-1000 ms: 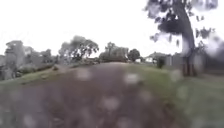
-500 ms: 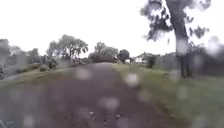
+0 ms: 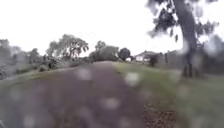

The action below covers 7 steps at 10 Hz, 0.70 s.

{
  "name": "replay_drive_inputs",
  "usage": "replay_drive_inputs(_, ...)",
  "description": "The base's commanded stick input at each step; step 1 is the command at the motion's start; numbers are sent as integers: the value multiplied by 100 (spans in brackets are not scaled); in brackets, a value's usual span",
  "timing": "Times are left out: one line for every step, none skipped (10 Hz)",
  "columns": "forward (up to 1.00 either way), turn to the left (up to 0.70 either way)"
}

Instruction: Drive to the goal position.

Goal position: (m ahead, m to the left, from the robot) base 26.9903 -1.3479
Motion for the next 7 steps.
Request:
replay_drive_inputs(100, 0)
replay_drive_inputs(100, 0)
replay_drive_inputs(100, 0)
replay_drive_inputs(100, 0)
replay_drive_inputs(100, 0)
replay_drive_inputs(100, 0)
replay_drive_inputs(100, 0)
